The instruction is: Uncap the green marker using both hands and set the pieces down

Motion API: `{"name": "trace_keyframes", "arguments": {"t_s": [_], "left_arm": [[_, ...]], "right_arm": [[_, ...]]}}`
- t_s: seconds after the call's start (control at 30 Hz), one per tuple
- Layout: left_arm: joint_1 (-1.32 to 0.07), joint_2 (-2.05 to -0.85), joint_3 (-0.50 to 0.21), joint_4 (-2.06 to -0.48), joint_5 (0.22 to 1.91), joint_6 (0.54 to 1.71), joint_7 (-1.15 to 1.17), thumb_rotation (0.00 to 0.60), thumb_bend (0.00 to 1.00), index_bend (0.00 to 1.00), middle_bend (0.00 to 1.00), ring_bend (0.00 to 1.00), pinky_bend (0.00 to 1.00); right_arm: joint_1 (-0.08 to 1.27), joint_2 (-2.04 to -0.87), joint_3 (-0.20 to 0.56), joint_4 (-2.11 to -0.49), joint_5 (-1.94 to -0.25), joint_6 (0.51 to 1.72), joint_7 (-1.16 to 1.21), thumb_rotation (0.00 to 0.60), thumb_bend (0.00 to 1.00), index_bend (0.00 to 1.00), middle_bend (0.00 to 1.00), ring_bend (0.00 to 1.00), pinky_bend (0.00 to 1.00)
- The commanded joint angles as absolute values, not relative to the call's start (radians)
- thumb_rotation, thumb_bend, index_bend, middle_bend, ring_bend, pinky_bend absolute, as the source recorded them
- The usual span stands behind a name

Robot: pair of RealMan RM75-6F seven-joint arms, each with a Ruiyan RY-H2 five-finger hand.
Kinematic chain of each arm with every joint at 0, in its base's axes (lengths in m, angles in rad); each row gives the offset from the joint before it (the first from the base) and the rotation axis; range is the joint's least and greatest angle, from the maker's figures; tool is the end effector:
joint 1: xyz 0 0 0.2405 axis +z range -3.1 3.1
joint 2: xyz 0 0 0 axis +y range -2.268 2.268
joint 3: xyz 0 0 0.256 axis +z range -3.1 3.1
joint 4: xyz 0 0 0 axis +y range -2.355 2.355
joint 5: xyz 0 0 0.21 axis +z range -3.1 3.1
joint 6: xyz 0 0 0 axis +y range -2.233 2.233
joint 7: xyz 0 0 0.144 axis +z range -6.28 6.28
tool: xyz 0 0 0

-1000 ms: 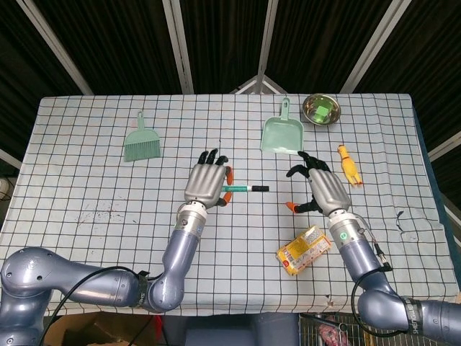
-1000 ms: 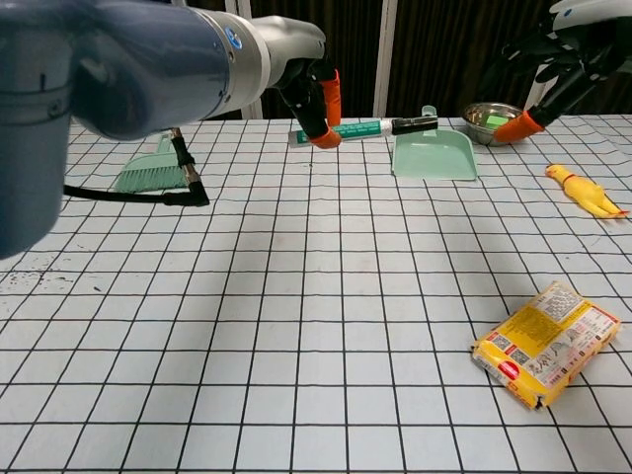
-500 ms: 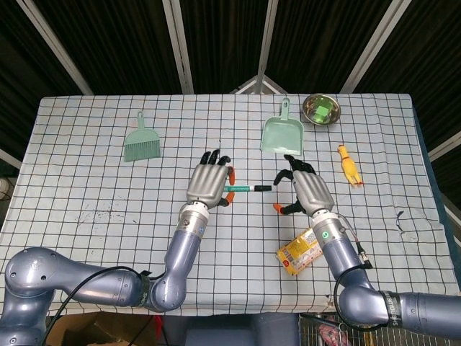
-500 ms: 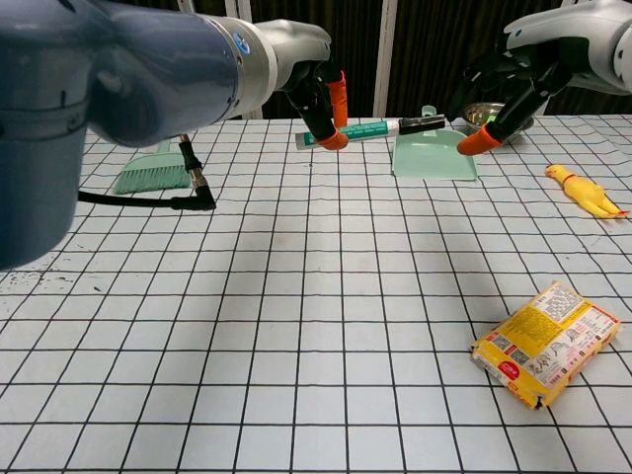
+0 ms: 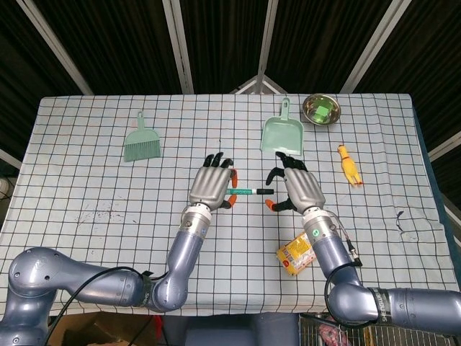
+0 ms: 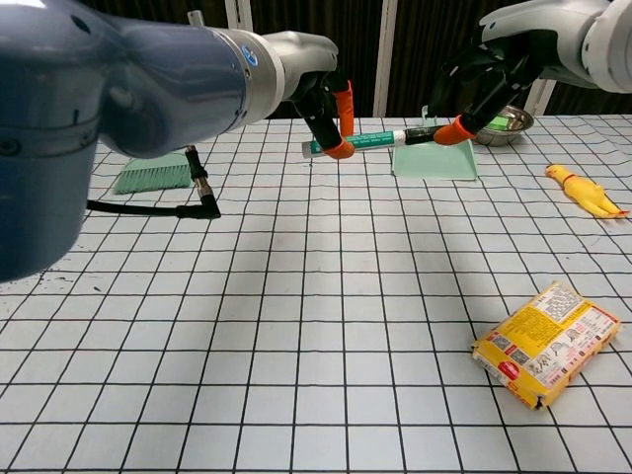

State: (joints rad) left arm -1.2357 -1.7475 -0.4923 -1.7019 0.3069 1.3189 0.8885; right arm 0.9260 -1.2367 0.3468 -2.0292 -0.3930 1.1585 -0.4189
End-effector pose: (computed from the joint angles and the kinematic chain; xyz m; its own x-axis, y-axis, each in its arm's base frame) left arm 0.0486 0.3485 -0.0290 0.3285 0.2805 0.9019 0.9352 -0.2307 -0.2688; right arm -0.0734 -0.3429 0.0765 0.0614 -0.3469 0.9359 -0.9979 -0.0404 0.0505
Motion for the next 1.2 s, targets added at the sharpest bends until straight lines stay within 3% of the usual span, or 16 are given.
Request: {"name": "trace_keyframes", "arguments": {"t_s": [0.03,1.2], "left_arm": [[-1.236,-1.748,-0.492,-1.701,0.308,1.316,0.885,0.600,0.59,0.63,0.17,0.00,0.00],[-1.240,-1.743,-0.484,-1.707,0.309,1.314,0.866,0.600,0.59,0.63,0.17,0.00,0.00]], "right_arm": [[0.930,-1.240,0.352,-2.028,-0.387,1.160,-0.418,0.600,0.29,0.48,0.00,0.03,0.00],[0.955,-1.265,0.342,-1.982,-0.348,1.129,-0.416,0.600,0.32,0.55,0.00,0.04,0.00]]}}
